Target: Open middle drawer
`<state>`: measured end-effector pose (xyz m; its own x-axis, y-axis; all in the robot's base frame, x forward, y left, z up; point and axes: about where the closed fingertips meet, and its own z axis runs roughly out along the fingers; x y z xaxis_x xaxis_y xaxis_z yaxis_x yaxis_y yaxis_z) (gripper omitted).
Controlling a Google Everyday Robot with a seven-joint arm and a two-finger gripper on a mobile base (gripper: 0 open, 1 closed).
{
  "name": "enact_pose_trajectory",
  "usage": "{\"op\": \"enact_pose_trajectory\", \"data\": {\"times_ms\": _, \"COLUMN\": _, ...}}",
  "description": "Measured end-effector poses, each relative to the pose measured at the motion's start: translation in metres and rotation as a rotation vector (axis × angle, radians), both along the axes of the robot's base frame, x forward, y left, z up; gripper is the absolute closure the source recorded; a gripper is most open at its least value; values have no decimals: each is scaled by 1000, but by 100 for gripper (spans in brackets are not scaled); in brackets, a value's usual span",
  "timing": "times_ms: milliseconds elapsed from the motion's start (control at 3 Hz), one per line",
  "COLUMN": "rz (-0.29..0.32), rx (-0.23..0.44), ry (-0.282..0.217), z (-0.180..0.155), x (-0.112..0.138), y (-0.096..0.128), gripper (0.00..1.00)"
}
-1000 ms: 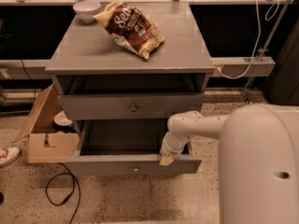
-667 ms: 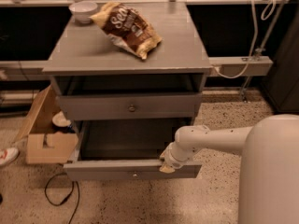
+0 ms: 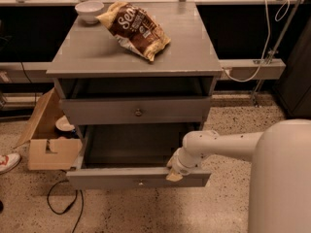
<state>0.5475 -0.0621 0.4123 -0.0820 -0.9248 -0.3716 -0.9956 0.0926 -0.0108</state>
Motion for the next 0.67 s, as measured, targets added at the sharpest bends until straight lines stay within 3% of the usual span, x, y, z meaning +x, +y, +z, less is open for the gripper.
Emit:
{"op": "enact_pose_trajectory", "data": {"times_ms": 333, "rz": 0, "rx": 0, "ry": 0, "z": 0, "x": 0, "y": 0, "gripper": 4}}
{"op": "enact_pose_trajectory", "data": {"times_ms": 667, "rz": 0, "rx": 0, "ry": 0, "z": 0, "x": 0, "y": 0, "gripper": 0}}
